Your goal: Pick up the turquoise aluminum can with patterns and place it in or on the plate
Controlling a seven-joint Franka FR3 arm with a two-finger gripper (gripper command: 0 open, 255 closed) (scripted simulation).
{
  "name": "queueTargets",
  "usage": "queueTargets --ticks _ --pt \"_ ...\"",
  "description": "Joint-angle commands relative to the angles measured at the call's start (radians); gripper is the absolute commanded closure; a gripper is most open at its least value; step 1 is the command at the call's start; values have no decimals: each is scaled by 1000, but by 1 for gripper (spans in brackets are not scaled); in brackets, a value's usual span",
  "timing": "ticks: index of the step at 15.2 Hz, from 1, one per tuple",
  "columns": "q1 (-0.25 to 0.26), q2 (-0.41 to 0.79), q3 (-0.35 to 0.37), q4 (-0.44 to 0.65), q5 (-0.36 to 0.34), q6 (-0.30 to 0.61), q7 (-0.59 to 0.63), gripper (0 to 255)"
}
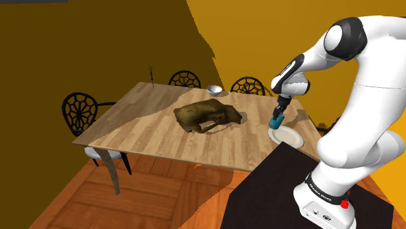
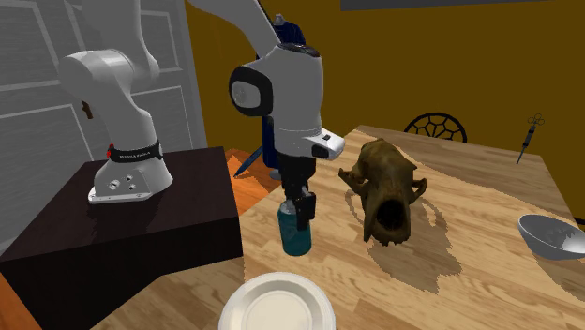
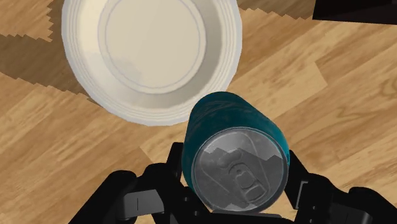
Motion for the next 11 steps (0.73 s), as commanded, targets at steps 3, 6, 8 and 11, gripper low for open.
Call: queueTargets --ticks 3,6,8,11 --pt "-71 14 -24 44 11 -33 -102 255" --pt "-127 36 -40 87 23 -58 -180 255" --pt "-172 58 -50 129 34 -81 -239 255" --pt "-180 92 -39 130 52 -49 -251 255"
